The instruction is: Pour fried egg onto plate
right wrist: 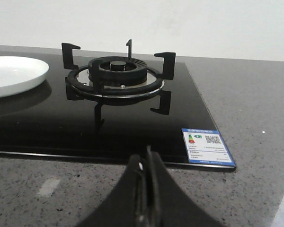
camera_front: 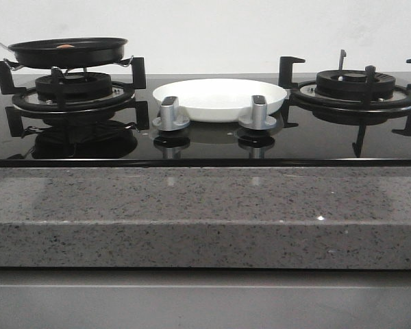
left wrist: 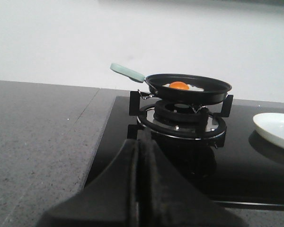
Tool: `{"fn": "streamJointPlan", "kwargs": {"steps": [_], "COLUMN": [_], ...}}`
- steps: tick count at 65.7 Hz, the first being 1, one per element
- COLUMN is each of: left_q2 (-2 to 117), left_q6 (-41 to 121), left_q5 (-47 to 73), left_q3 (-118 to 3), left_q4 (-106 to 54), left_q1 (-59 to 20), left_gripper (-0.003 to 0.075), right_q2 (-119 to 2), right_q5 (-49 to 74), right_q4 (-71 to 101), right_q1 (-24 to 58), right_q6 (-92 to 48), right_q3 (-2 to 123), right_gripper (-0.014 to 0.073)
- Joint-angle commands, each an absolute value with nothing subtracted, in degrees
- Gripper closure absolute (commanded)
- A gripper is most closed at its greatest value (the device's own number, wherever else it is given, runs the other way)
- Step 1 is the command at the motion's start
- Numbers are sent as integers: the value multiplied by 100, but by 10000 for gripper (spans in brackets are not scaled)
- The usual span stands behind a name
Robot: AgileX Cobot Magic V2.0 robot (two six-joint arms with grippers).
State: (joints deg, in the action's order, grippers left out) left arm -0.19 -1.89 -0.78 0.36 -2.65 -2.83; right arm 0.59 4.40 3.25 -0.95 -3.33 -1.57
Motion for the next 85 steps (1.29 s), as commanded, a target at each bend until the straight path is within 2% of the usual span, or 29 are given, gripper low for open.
{"fn": "streamJointPlan", "kwargs": {"steps": [1, 11, 20, 40, 47, 62, 85], "left_q2": [-103, -80, 30, 1190, 1697, 2388, 2690], "left_q6": [-239, -239, -239, -239, -239, -239, -239], "left_q5": [-715, -535, 132, 2114, 2914, 3301, 3315], "left_q3": [3, -587, -1600, -3808, -4360, -4369, -4180], "left_q4": [-315, -315, -315, -315, -315, -315, -282], "left_q1": [-264, -264, -264, -264, -264, -264, -264], "left_gripper": [740, 740, 740, 740, 740, 740, 738], "right_q2": [169, 169, 18, -1500, -1990, -2634, -3035], "right_q5": [-164, 261, 874, 2673, 3070, 3394, 3408], "right_q4": [261, 467, 467, 479, 650, 761, 748], "right_q1": [-140, -140, -140, -140, -140, -140, -140], "right_q6": [-355, -342, -342, -342, -342, -342, -342], "right_q3": [-95, 434, 1493, 3964, 4399, 4428, 4428], "right_gripper": [704, 704, 704, 704, 704, 704, 698]}}
